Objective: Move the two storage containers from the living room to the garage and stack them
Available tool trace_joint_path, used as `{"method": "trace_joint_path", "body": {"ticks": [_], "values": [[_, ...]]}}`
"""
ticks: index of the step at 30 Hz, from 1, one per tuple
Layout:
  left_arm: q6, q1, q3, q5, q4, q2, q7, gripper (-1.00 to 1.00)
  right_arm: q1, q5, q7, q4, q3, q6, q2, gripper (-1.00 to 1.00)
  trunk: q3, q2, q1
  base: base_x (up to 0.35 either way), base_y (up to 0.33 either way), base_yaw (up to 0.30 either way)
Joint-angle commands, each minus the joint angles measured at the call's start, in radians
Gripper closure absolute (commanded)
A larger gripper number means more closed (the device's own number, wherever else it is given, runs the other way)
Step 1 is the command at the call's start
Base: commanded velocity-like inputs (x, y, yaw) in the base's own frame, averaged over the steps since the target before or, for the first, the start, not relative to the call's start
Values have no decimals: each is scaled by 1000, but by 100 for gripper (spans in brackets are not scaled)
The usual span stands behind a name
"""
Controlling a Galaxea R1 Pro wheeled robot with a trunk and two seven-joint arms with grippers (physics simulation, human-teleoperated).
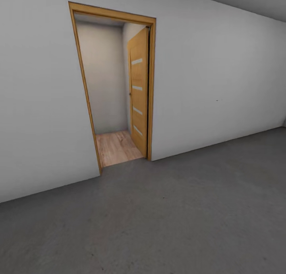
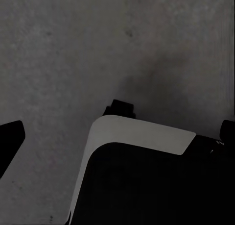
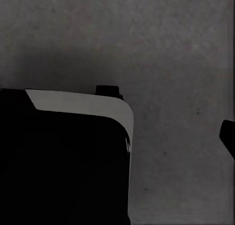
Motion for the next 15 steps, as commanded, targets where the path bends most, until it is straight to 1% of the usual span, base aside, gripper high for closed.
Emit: {"method": "trace_joint_path", "body": {"ticks": [1, 15], "values": [[-2, -1, -9, 8, 0, 0, 3, -100, -1, -6, -2, 2, 8, -4, 1, -100, -1, 0, 1, 321, -97, 0], [-2, -1, -9, 7, 0, -2, 3, -100, -2, 2, -13, -1, 18, -4, 4, -100, -1, 0, 1, 321, -98, 0]]}}
